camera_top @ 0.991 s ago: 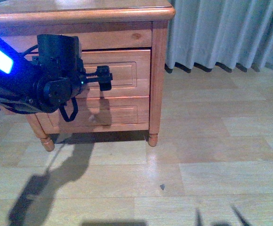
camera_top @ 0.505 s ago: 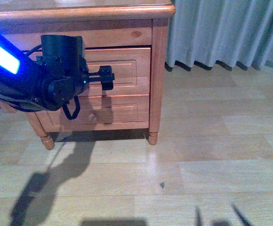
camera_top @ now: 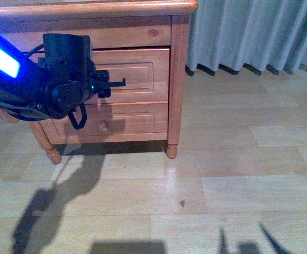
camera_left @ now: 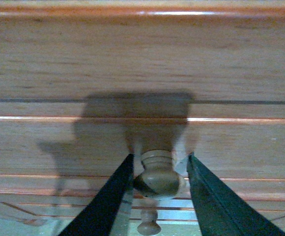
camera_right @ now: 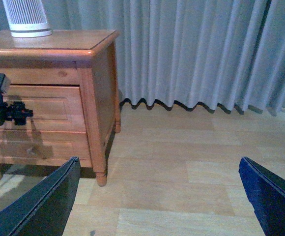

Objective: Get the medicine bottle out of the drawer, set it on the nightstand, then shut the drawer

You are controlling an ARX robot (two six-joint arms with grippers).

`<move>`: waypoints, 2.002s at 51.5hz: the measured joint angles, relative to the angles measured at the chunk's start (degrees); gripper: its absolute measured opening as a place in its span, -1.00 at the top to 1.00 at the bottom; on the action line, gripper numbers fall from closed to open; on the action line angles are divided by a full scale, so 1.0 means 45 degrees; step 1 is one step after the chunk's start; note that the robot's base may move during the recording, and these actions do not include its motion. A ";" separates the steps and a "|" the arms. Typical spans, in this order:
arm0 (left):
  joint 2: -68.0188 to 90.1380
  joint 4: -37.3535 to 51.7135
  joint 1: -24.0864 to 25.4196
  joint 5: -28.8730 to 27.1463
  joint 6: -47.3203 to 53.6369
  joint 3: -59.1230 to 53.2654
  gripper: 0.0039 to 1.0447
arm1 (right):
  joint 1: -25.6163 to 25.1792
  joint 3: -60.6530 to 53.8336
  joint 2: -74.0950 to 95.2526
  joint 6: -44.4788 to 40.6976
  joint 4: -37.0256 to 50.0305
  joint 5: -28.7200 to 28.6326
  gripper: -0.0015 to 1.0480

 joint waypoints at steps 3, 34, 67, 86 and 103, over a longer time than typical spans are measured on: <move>0.0000 0.0000 0.0029 0.0005 0.0049 0.0000 0.49 | 0.0000 0.0000 0.0000 0.0000 0.0000 0.0000 -0.87; -0.3502 0.3725 -0.0661 -0.0393 -0.0593 -0.7980 0.54 | 0.0000 0.0000 0.0000 0.0000 0.0000 0.0000 -0.87; -0.8179 0.4595 -0.2021 -0.0831 -0.2832 -1.5849 -0.88 | 0.0000 0.0005 0.0000 0.0000 0.0000 0.0000 -0.87; -1.7014 -0.2662 -0.0141 0.1967 -0.1967 -1.5310 -0.88 | 0.0000 0.0000 0.0000 0.0000 0.0000 0.0000 -0.87; -2.4222 -0.8262 -0.0044 0.2045 -0.1851 -1.4158 -0.88 | 0.0000 0.0000 0.0000 0.0000 0.0000 0.0000 -0.87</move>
